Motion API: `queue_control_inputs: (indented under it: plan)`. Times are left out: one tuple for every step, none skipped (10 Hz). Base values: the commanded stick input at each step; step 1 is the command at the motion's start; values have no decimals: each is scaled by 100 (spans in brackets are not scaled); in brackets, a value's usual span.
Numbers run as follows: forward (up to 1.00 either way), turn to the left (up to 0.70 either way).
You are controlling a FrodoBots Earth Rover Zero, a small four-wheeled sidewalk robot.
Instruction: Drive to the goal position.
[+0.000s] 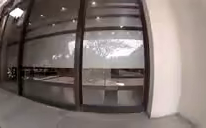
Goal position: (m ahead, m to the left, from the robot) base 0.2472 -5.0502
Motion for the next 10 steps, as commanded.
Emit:
queue_control_inputs:
  plan:
    - [0,0]
    - [0,0]
    - [0,0]
    - [0,0]
    - [0,0]
    - [0,-50]
    - [0,-50]
    - [0,-50]
    - [0,-50]
    - [0,-50]
